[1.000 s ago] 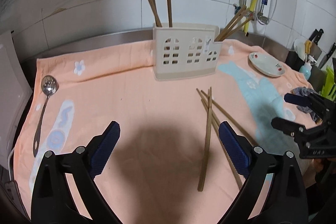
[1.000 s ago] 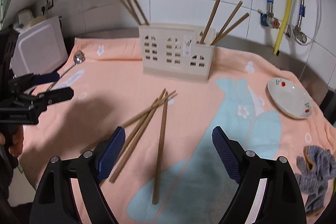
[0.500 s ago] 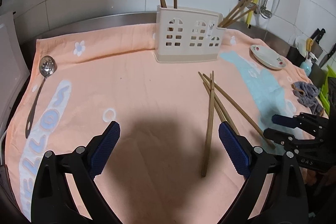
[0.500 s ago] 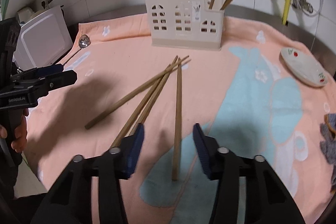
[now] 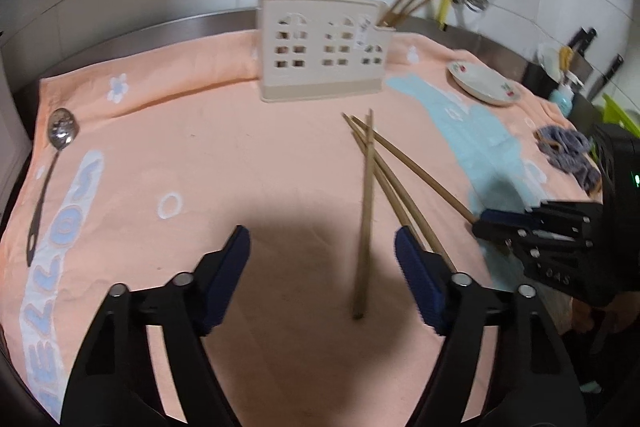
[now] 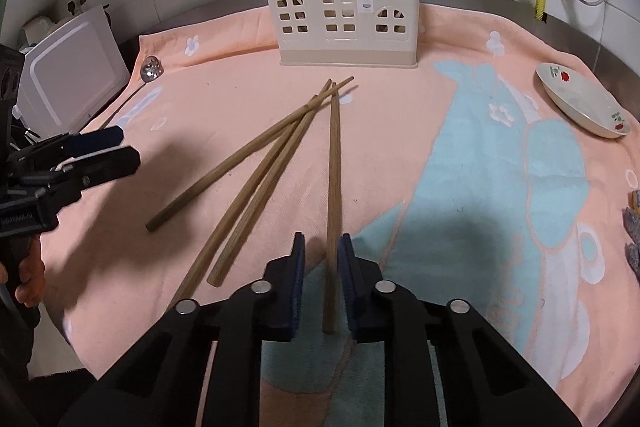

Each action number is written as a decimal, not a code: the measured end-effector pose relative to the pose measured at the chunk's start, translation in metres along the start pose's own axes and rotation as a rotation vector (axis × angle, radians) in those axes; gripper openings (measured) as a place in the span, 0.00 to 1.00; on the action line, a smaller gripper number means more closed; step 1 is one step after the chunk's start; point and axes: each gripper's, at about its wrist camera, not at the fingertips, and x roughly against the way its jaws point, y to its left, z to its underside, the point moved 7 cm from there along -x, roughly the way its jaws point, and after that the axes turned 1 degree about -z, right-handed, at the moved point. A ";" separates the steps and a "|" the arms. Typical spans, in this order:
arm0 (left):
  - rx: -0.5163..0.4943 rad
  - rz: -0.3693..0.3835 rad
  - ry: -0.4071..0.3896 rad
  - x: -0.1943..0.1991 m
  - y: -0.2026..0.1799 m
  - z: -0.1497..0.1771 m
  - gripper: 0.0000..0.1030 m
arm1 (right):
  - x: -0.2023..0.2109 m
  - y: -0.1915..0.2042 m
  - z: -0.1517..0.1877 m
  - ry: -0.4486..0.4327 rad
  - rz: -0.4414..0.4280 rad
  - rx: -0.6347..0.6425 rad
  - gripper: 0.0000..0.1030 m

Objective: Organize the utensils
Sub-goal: 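Withdraw both open grippers from the holder back over the remaining chopsticks, then close the right gripper on a chopstick while the left gripper grasps another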

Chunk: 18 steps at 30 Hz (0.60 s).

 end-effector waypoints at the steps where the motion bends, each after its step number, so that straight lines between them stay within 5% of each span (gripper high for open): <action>1: -0.011 0.008 0.006 -0.002 -0.003 0.001 0.64 | 0.000 -0.001 0.001 0.002 0.002 -0.001 0.14; 12: -0.080 0.063 0.091 -0.030 -0.024 0.012 0.29 | -0.003 -0.003 0.003 0.005 0.019 0.001 0.07; 18: -0.079 0.065 0.119 -0.043 -0.026 0.013 0.19 | -0.003 -0.003 0.004 0.000 0.026 0.007 0.07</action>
